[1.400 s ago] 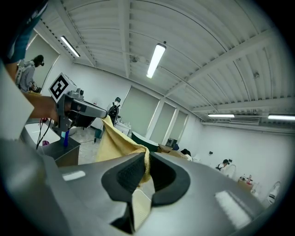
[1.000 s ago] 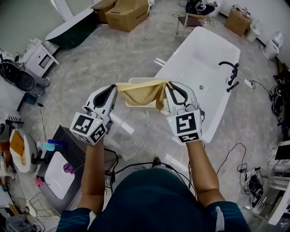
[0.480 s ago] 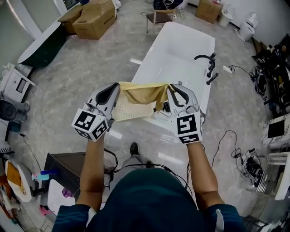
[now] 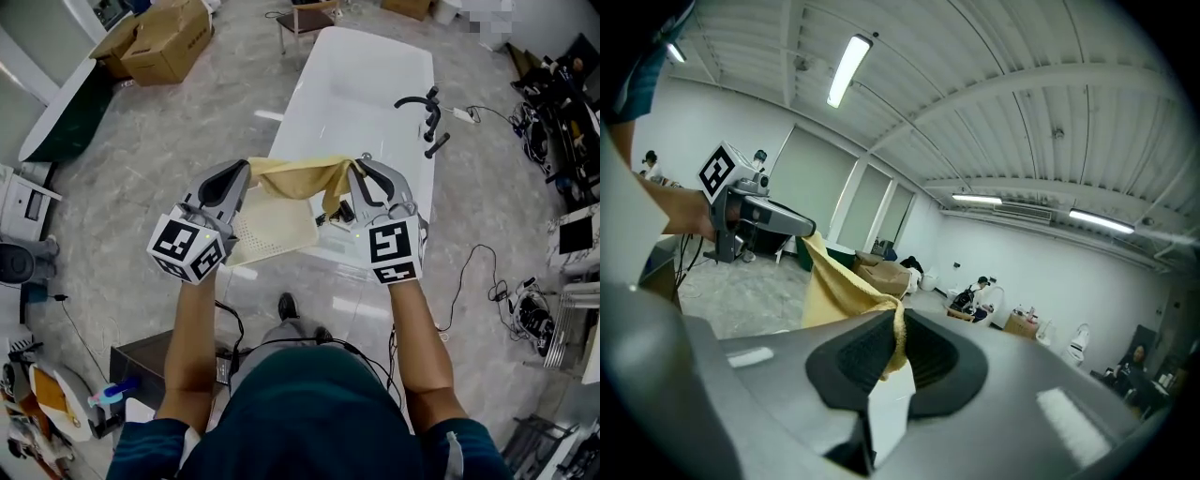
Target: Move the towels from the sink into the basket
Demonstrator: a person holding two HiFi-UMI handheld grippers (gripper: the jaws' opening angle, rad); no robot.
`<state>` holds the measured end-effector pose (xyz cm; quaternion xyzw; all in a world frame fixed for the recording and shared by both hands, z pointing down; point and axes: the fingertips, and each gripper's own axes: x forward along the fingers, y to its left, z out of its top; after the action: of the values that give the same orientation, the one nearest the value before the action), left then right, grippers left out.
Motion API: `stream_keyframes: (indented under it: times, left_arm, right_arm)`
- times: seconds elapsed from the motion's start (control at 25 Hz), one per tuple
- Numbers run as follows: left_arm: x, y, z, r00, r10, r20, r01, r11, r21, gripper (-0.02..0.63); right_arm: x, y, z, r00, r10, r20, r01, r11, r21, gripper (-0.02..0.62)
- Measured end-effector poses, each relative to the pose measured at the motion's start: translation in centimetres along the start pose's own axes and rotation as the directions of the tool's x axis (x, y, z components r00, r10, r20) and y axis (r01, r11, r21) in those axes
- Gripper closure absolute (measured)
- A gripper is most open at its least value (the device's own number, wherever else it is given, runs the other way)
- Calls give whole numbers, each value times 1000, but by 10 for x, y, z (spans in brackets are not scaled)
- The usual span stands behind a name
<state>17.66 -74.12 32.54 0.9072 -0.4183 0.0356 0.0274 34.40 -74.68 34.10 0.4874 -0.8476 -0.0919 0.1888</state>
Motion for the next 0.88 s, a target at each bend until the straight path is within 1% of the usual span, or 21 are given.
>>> stream_keyframes:
  times: [0.12, 0.28, 0.68, 0.88]
  left_arm:
    - [9, 16, -9, 1000, -1, -16, 1, 1000, -2, 595]
    - [15, 42, -29, 999, 9, -36, -10, 1000, -19, 595]
    - [3, 103, -92, 995, 54, -88, -61, 995, -80, 595]
    - [1, 124, -128, 990, 66, -122, -80, 991, -107, 595]
  right_arm:
    - [18, 1, -7, 1000, 0, -13, 0, 1000, 13, 557]
    - [48, 12, -20, 999, 13, -39, -13, 1000, 22, 557]
    - [111, 66, -59, 989, 82, -119, -78, 996, 32, 557]
    - [137, 88, -84, 982, 109, -154, -103, 994, 42, 557]
